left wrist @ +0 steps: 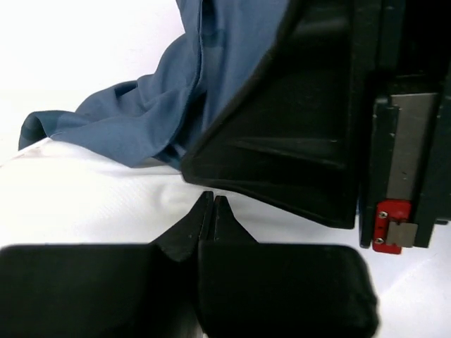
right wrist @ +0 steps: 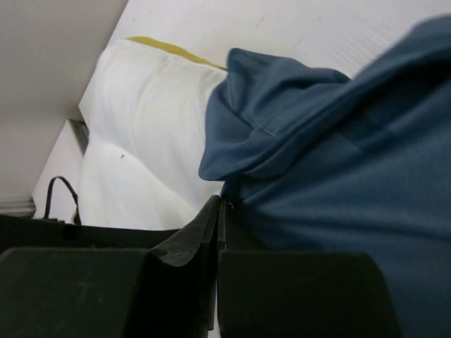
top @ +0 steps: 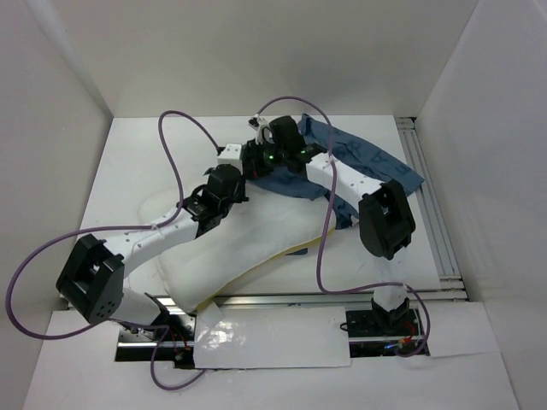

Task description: Put the pillow into the pillowcase

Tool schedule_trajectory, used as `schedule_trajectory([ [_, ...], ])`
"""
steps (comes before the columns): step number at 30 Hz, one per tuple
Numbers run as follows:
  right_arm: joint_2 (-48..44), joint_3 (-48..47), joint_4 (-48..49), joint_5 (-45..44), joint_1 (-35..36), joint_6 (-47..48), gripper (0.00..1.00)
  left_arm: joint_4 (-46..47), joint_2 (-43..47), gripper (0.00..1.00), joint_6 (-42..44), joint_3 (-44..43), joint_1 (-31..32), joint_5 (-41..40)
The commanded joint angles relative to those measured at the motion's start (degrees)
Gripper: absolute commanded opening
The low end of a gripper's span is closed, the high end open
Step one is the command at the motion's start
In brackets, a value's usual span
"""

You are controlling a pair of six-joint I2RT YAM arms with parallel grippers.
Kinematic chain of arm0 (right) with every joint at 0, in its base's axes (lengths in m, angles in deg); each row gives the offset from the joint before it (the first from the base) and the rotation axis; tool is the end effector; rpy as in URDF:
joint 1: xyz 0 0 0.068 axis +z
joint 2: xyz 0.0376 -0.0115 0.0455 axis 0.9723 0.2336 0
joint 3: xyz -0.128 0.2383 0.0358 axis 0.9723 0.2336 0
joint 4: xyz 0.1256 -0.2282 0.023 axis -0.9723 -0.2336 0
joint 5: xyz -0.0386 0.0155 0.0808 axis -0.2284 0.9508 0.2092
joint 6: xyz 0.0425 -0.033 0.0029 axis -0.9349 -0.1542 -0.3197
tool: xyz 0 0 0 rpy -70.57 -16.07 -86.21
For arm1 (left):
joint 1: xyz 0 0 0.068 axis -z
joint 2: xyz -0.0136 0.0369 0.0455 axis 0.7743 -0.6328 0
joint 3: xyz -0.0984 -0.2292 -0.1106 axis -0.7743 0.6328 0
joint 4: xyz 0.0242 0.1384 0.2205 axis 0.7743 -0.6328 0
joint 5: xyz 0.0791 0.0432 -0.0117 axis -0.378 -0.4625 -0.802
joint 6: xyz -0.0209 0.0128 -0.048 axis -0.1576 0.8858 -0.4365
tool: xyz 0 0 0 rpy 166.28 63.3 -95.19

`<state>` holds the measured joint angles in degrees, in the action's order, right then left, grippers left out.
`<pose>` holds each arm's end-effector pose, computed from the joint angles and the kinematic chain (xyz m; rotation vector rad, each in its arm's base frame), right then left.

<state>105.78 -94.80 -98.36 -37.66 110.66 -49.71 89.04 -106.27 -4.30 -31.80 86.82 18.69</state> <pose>0.3738 0.2773 0.2762 -0.6418 2.1511 1.1540 0.2711 -0.1794 0.2756 -0.0826 1.9299 -0.2921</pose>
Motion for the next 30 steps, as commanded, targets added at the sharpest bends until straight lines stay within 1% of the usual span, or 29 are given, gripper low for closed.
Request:
schedule_trajectory([
  [1, -2.41, -1.82, -4.16, -2.91, 0.90, -2.45, 0.00, 9.07, 1.89, 0.00, -0.95, -3.24, -0.30, -7.81],
  [3, 0.83, -3.31, -6.81, -8.96, 0.90, -2.45, 0.00, 5.22, 1.28, 0.00, -1.57, -4.29, -0.30, -7.20],
  [4, 1.98, -3.93, -8.99, -10.48, 0.90, -1.66, 0.01, 3.64, 0.75, 0.01, -2.53, -5.34, -0.30, -7.19],
  [6, 4.10, -5.95, -9.90, -12.86, 0.90, 0.00, 0.13, -1.10, -0.74, 0.22, -4.11, -5.97, -0.30, -7.72],
  [7, 5.93, -6.57, -11.20, -13.56, 0.90, 0.01, 0.18, -2.52, -0.75, 0.48, -4.81, -6.66, -0.30, -8.59],
  [8, 6.82, -8.57, -12.00, -13.57, 0.90, 0.62, 0.28, -3.58, -1.27, 0.57, -4.82, -6.67, -0.30, -8.60],
  [10, 8.06, -10.69, -13.75, -12.17, 0.29, 2.12, 0.37, -6.13, -1.28, 0.71, -4.82, -6.67, -0.30, -8.60],
  [12, 8.06, -12.02, -14.29, -12.16, -0.24, 2.82, 0.48, -6.66, -0.32, 0.78, -4.82, -6.67, -0.30, -8.08],
  [13, 6.15, -12.02, -14.29, -12.16, -0.25, 2.83, 0.61, -7.19, 1.34, 0.82, -3.34, -6.15, -0.30, -7.29],
  [14, 5.26, -12.02, -13.59, -12.16, -0.86, 3.44, 0.69, -6.49, 2.40, 0.87, -2.11, -5.10, -0.30, -6.15],
  [15, 4.29, -12.02, -12.80, -12.16, -1.91, 3.44, 0.76, -6.49, 4.42, 1.00, -0.96, -4.57, 0.83, -5.09],
  [16, 3.32, -12.02, -12.80, -12.16, -2.61, 3.44, 0.84, -5.79, 5.39, 1.00, 2.09, -4.56, 1.45, -3.08],
  [17, 1.40, -12.02, -12.80, -12.16, -3.40, 3.44, 0.99, -5.78, 6.19, 1.00, 3.95, -3.78, 2.41, -2.37],
  [19, -0.98, -10.62, -11.57, -11.47, -6.65, 2.83, 1.00, -5.78, 7.42, 1.00, 8.08, -3.25, 6.26, -1.32],
  [20, -3.95, -9.40, -11.04, -10.94, -7.97, 1.96, 1.00, -5.78, 7.42, 1.00, 11.58, -3.24, 7.59, -0.78],
  [22, -7.39, -4.22, -9.02, -10.41, -12.10, 0.72, 1.00, -6.31, 7.42, 1.00, 14.50, -3.85, 10.32, 0.36],
  [23, -10.98, -2.11, -8.23, -9.71, -13.68, -0.59, 1.00, -6.31, 7.42, 1.00, 16.60, -4.55, 12.85, 2.02],
  [24, -12.84, 2.17, -7.53, -9.70, -16.83, -1.56, 1.00, -6.31, 6.12, 1.00, 17.58, -4.56, 14.01, 3.25],
  [26, -16.44, 6.85, -6.03, -9.70, -20.01, -4.10, 1.00, -5.79, 4.18, 1.00, 18.90, -5.35, 16.91, 7.20],
  [27, -20.20, 9.14, -5.51, -9.70, -21.50, -4.64, 1.00, -5.09, 2.87, 1.00, 20.13, -7.01, 17.62, 9.13],
  [28, -22.15, 13.51, -4.46, -10.22, -24.21, -4.64, 1.00, -5.08, -0.54, 1.00, 20.14, -7.89, 18.41, 10.81],
  [30, -27.32, 16.97, -4.45, -10.75, -27.04, -5.35, 1.00, -6.13, -4.51, 1.00, 20.93, -11.65, 20.78, 11.97],
])
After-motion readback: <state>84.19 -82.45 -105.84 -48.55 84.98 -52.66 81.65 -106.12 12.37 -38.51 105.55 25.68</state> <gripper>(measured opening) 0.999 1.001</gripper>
